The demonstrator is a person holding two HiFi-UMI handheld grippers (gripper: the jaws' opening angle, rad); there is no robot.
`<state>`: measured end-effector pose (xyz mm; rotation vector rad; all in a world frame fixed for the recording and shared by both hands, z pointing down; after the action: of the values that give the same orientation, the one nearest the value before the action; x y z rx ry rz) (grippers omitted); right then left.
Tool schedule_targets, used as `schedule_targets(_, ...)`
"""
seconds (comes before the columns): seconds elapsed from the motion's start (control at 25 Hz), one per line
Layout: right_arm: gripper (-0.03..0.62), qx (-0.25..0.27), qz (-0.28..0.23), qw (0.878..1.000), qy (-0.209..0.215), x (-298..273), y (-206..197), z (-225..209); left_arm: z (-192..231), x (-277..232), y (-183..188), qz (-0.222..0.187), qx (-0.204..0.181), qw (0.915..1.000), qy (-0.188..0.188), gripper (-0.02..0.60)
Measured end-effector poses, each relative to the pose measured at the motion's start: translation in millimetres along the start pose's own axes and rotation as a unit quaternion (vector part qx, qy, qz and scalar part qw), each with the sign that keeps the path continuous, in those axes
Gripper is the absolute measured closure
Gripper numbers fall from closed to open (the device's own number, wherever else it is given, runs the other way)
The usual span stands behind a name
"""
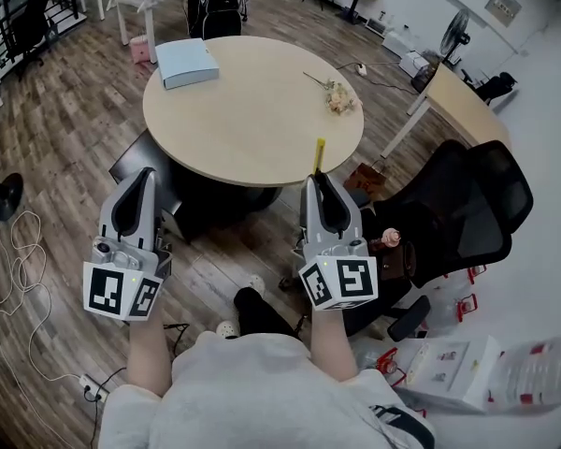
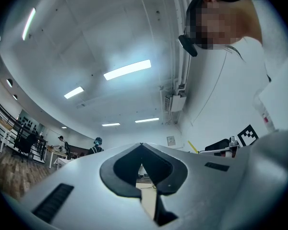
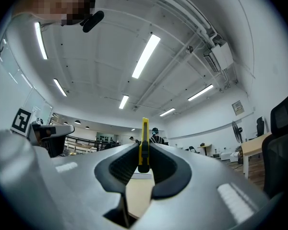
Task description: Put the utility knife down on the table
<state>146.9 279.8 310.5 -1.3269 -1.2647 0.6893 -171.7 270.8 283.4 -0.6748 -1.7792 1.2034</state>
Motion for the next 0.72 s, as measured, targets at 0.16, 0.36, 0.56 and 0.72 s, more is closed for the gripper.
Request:
schedule_targets(0.16,0.520,0.002,0.001,1.000,0.002,-23,-5,-12,8,-20,-15,0.002,0.002,1.0000,0.000,0.574)
schedule_targets(0.36,0.520,-0.001,-0.001,1.000,0.006,-70,-14,-33,25,-58,-30,0.003,-0.005,1.0000,0.004,0.574)
schedule_targets(0.56,0.519,-0.003,-0.005,1.000,0.020,-124,-18,-57,42,-103,-45,-0.001,-0.015,0.9997,0.017,0.574)
schedule_targets(0.72,0.519,-0.001,-0.007,0.999,0.035,-162,-18,-76,51,-138,-54,-0.004,-0.019,0.9994,0.029,0.574)
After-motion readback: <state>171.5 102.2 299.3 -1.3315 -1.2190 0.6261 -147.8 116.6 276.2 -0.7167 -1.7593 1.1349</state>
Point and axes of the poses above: the fingertips, and each gripper's own axes: x backward along the fingers, z to its left, y out of its top, the point moved 10 cm from there along x, backward along the fingers, and after that the axes turned 9 degrees about -x, right-handed, at the moved point
